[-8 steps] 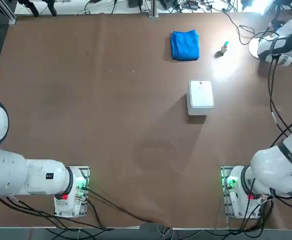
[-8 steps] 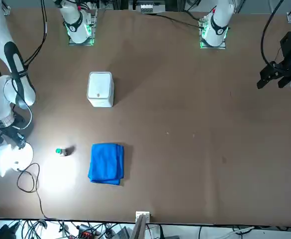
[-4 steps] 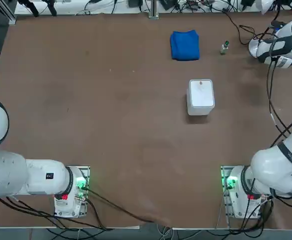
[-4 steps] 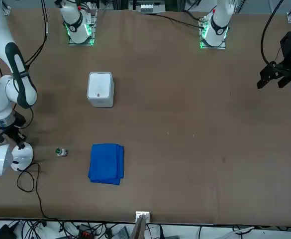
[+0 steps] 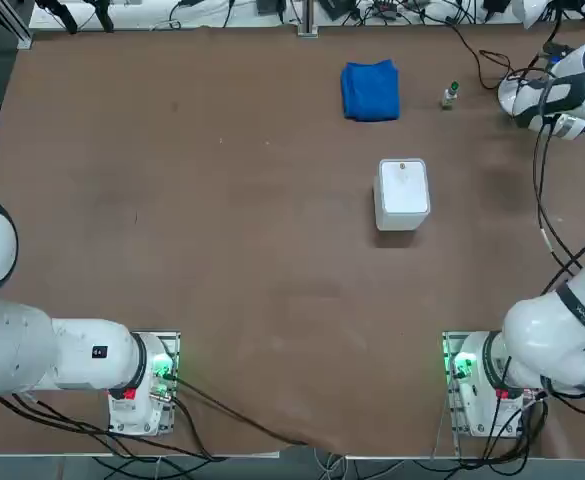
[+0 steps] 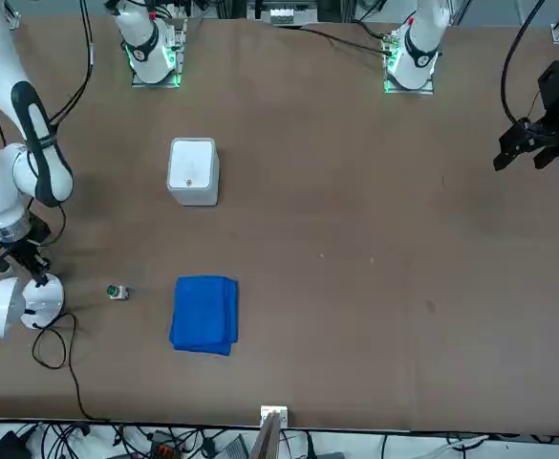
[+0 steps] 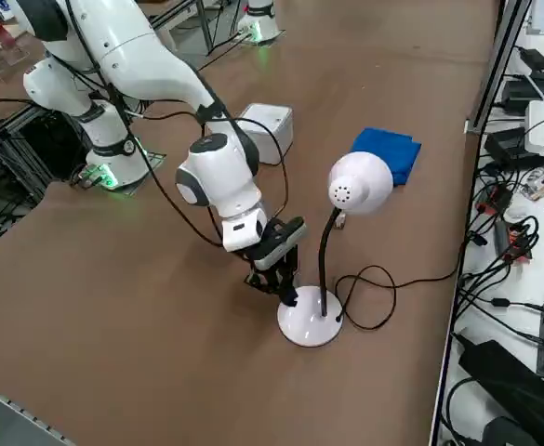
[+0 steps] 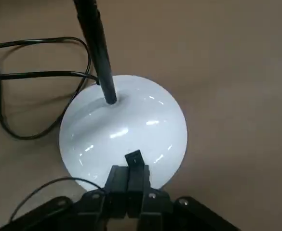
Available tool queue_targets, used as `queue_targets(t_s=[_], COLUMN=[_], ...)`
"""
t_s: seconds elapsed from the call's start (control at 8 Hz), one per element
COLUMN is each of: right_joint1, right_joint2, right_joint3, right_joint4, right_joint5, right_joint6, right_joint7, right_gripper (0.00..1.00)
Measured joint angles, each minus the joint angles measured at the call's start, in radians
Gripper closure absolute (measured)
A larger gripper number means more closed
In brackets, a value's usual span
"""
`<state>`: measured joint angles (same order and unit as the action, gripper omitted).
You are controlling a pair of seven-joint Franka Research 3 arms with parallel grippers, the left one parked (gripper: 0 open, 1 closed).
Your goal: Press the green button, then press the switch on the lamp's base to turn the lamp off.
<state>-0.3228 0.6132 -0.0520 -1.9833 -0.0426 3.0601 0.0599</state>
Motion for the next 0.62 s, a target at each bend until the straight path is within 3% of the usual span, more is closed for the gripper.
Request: queue_targets(t_s=[0.62], right_joint1=[-0.006], right_joint2=[-0.011], right_joint3=[0.021], right_joint4=[-0.036], right_joint5=[0.0], right_joint6=[0.002], right_joint7=[0.021], right_gripper=[0.99])
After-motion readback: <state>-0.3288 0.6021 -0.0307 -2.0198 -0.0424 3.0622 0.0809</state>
